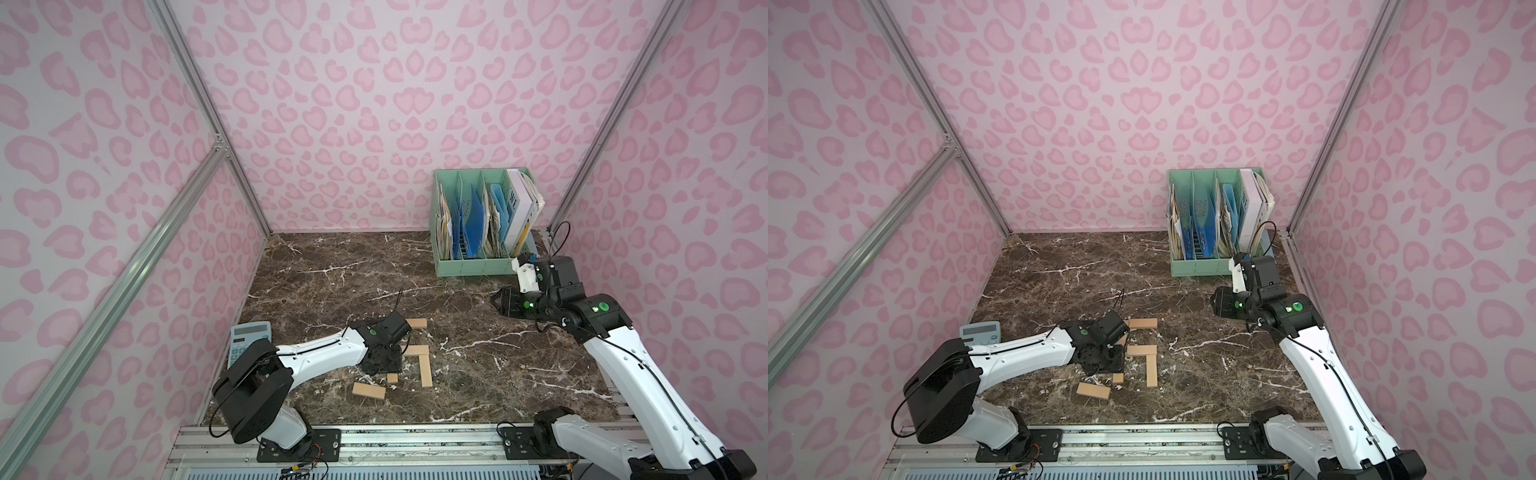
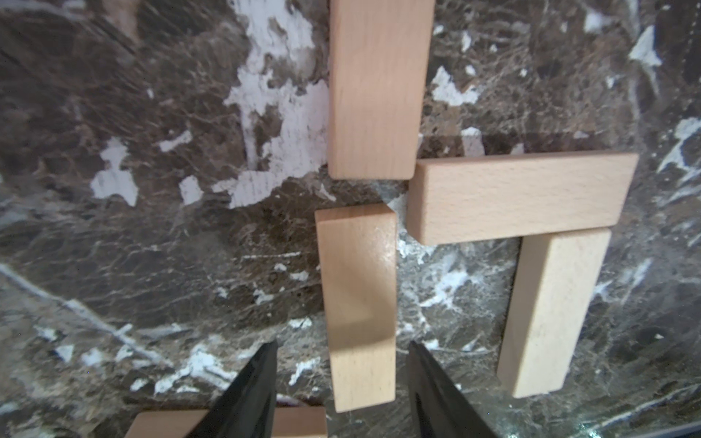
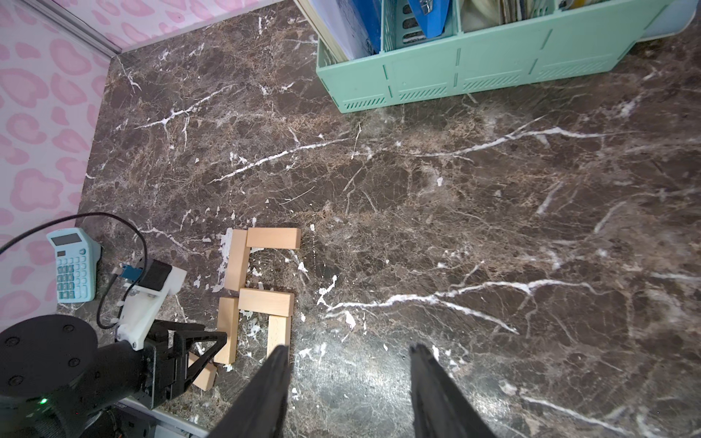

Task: Assemble the number 6 with building blocks
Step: Assemble the building block at the center of the board.

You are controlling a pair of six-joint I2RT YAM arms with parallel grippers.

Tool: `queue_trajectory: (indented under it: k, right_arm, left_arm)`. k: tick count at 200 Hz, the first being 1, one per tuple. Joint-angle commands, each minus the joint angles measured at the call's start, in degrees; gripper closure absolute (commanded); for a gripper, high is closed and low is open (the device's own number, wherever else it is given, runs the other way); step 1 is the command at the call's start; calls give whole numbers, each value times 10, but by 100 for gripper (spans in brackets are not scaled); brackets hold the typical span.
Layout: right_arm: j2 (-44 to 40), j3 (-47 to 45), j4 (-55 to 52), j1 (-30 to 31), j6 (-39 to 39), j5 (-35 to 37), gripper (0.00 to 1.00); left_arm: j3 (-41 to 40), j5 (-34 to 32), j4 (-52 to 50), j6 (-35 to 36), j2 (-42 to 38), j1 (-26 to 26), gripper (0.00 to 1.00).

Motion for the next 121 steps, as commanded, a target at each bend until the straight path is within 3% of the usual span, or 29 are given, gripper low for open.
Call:
queue_trajectory:
  k: [1, 121]
  right_arm:
    - [-3, -2, 5, 0, 1, 4, 46]
    - [-7, 1, 1, 0, -3, 7, 46]
  left_arm:
    - [5, 1, -4, -8, 8, -2, 42]
    - [6, 6, 6, -11, 35, -12, 47]
